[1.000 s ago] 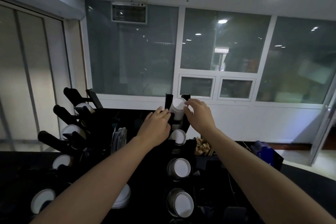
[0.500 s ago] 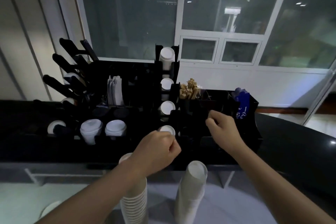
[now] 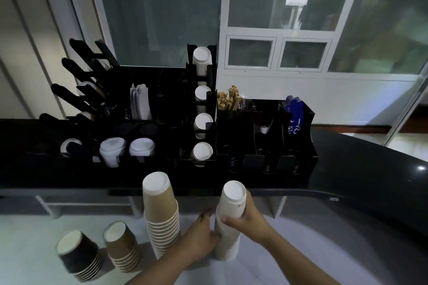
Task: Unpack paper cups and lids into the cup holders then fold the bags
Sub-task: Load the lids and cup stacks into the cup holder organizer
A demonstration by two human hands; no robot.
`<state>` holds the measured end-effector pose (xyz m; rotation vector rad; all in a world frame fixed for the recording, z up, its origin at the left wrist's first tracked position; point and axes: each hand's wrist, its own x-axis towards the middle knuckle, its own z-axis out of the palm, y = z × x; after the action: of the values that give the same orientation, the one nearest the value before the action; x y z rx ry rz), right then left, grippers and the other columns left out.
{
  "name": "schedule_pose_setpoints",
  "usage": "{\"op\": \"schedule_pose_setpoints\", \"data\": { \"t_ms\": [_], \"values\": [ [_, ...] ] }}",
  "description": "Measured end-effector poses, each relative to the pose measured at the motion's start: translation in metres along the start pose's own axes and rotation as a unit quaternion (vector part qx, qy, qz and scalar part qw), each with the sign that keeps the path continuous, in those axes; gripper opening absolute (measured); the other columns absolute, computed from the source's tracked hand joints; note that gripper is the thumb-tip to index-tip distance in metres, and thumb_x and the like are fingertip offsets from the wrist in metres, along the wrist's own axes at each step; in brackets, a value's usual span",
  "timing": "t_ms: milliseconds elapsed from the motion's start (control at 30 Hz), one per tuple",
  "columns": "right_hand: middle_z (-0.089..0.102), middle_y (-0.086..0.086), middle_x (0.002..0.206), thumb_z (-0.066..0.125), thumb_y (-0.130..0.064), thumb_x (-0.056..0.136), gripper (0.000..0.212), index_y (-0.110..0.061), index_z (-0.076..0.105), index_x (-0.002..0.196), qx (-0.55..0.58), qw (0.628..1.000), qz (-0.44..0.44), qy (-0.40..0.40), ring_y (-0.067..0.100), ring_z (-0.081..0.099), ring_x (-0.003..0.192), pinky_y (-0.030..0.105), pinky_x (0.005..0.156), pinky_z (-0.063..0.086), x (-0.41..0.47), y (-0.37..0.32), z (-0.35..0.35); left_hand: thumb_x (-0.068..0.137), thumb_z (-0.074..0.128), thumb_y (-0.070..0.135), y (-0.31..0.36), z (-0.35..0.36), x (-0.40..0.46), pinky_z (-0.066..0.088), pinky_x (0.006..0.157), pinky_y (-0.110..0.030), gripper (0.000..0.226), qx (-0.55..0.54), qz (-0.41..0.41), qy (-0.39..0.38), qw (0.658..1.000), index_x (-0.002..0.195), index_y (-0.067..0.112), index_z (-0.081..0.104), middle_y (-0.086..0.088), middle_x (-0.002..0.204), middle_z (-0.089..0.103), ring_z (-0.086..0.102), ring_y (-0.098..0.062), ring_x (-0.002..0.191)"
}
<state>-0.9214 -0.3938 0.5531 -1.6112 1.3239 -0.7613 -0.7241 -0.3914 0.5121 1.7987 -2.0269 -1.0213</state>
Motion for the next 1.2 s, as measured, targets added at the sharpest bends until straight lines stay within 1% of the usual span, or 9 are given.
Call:
{"op": "schedule_pose_setpoints", "data": {
  "t_ms": [133,200,267,367,467,567,667,833,1200],
  "values": [
    [0.061,-0.021,0.126,0.089,-0.045,0.071,0.081,-0.045,0.040,0.134,0.055,0.995,0.006,0.078,-0.001,0.061,0.113,0.023,0.089,0.055,0.010,0.000,0.001,0.068,0.071,0.052,0.016,0.002,0.004,0.041,0.110,-0.030,0.104,-0.057,0.039,-0.026,0.997,0.155,0.032,0.018,0.007,0.156,0.039,0.044,-0.013,0.137],
    [0.065,-0.013,0.125,0.089,-0.044,0.072,0.081,-0.037,0.043,0.138,0.120,0.989,0.012,0.081,0.005,0.064,0.112,0.033,0.090,0.058,0.012,-0.002,-0.011,0.062,0.074,0.057,0.019,0.003,0.003,0.045,0.101,-0.028,0.113,-0.071,0.037,-0.018,0.997,0.155,0.033,0.014,0.010,0.148,0.044,0.050,-0.013,0.130],
    [0.070,-0.006,0.119,0.089,-0.048,0.072,0.079,-0.034,0.046,0.137,0.200,0.977,0.025,0.073,0.014,0.069,0.109,0.036,0.082,0.061,0.012,-0.007,-0.026,0.061,0.079,0.062,0.023,0.005,-0.002,0.046,0.096,-0.026,0.115,-0.086,0.051,0.001,0.995,0.152,0.036,0.014,0.014,0.141,0.046,0.052,-0.007,0.122],
    [0.071,-0.007,0.119,0.086,-0.056,0.073,0.075,-0.038,0.045,0.133,0.274,0.959,0.056,0.050,0.019,0.071,0.108,0.034,0.078,0.061,0.008,-0.009,-0.044,0.059,0.079,0.071,0.035,0.007,-0.008,0.047,0.090,-0.022,0.104,-0.114,0.065,0.034,0.991,0.143,0.039,0.025,0.019,0.130,0.051,0.054,-0.001,0.114],
    [0.067,-0.007,0.129,0.088,-0.048,0.074,0.083,-0.038,0.037,0.138,0.299,0.952,0.054,0.023,0.020,0.066,0.119,0.037,0.090,0.058,0.005,-0.003,-0.049,0.055,0.079,0.073,0.056,0.002,-0.010,0.046,0.080,-0.015,0.093,-0.155,0.048,0.055,0.985,0.130,0.038,0.037,0.019,0.119,0.058,0.057,0.005,0.104],
    [0.066,0.000,0.131,0.089,-0.033,0.078,0.083,-0.036,0.036,0.142,0.312,0.949,0.048,0.014,0.026,0.064,0.123,0.037,0.093,0.057,0.004,0.001,-0.050,0.057,0.084,0.065,0.073,-0.007,-0.008,0.054,0.084,-0.021,0.082,-0.200,0.046,0.025,0.978,0.124,0.035,0.048,0.017,0.114,0.066,0.063,0.005,0.100],
    [0.063,0.011,0.136,0.080,-0.030,0.089,0.067,-0.030,0.041,0.144,0.315,0.949,0.031,-0.001,0.034,0.061,0.125,0.044,0.097,0.055,0.003,0.000,-0.053,0.058,0.085,0.059,0.079,-0.014,-0.005,0.056,0.090,-0.027,0.079,-0.211,0.053,-0.013,0.976,0.126,0.033,0.052,0.015,0.114,0.070,0.067,0.003,0.100],
    [0.062,0.020,0.132,0.074,-0.028,0.095,0.052,-0.021,0.050,0.141,0.302,0.953,0.015,-0.003,0.041,0.061,0.123,0.058,0.102,0.051,0.007,-0.001,-0.057,0.060,0.085,0.057,0.078,-0.021,0.000,0.055,0.078,-0.016,0.058,-0.210,0.063,-0.050,0.974,0.109,0.040,0.060,0.020,0.102,0.074,0.068,0.007,0.091],
    [0.063,0.025,0.130,0.078,-0.024,0.091,0.057,-0.013,0.051,0.139,0.344,0.939,0.003,-0.003,0.044,0.062,0.120,0.058,0.099,0.052,0.015,-0.013,-0.053,0.066,0.088,0.049,0.072,-0.026,0.012,0.058,0.092,-0.035,0.055,-0.282,0.066,-0.096,0.952,0.114,0.031,0.066,0.012,0.106,0.076,0.073,-0.008,0.098]
  ]
}}
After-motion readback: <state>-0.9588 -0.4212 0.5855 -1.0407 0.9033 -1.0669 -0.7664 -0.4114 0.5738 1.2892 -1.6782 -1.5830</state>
